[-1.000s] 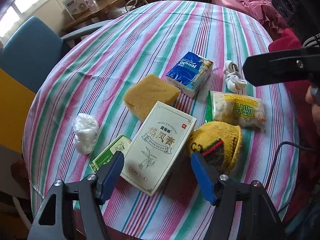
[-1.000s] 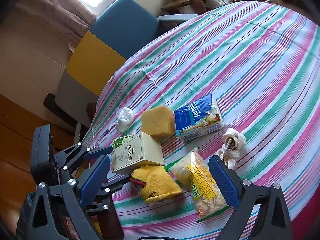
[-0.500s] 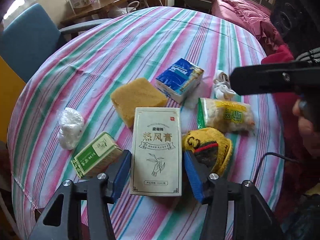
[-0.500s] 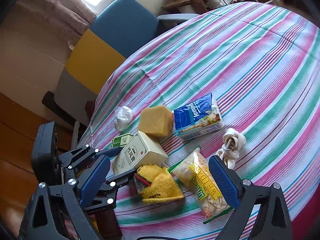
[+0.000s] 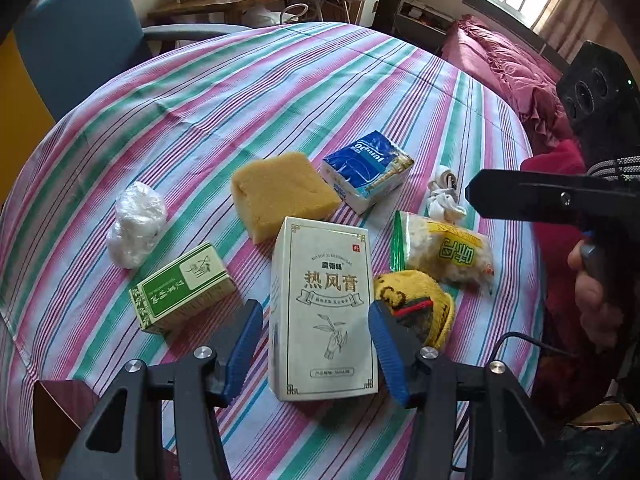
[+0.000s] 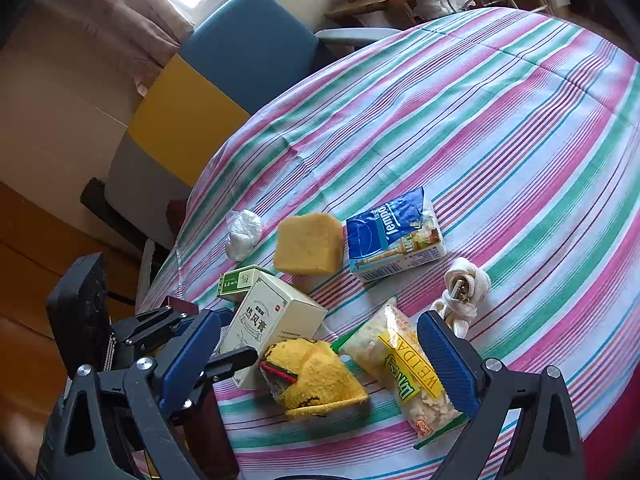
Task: Organize objects
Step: 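Close the left tool on the white medicine box, then carry the white box over the tray with the left tool while the right tool grasps the knitted item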
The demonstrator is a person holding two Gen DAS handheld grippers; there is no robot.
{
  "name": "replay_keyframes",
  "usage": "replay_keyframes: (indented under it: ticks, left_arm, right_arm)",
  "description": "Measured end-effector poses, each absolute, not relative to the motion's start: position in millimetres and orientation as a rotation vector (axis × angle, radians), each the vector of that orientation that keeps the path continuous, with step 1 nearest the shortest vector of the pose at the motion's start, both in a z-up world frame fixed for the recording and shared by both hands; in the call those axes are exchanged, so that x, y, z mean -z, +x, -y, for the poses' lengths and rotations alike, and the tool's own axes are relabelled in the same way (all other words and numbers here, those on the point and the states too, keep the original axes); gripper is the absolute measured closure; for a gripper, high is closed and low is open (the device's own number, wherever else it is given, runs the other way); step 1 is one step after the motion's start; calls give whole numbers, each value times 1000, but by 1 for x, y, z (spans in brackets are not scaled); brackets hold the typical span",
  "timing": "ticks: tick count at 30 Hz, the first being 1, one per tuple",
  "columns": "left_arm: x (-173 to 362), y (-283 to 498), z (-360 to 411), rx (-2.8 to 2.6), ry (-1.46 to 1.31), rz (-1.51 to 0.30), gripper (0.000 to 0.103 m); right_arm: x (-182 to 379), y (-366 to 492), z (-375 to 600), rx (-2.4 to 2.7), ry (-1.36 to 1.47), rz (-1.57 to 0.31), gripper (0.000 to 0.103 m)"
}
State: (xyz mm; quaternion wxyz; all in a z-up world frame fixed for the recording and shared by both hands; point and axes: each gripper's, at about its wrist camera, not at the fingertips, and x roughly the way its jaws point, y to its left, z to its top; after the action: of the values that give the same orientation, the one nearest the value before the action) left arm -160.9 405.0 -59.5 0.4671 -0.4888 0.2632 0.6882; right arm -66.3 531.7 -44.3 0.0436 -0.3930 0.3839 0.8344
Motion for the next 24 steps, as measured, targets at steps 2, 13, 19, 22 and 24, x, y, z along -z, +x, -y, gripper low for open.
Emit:
replay_keyframes:
  ticks: [2, 13, 19, 22, 24]
  left_arm:
    - [60, -158, -412, -1706, -1190, -650, 47]
    - [55, -156, -412, -1757, -1254, -673, 35]
    - [74, -161, -421, -1761, -1320, -678, 42]
    - [73, -155, -414, -1781, -1308, -647, 51]
    - [64, -152, -400, -1828, -1288, -606, 51]
  right_arm:
    - [44, -67, -531, -2553, -1204, -1167, 3]
    - [45, -64, -533, -2538, -1195, -1175, 3]
    - [45, -64, -530, -2544, -1201, -1154, 3]
    - [44, -65, -528, -2556, -1211, -1133, 3]
    - [45, -68, -524, -2566, -1242, -1099, 7]
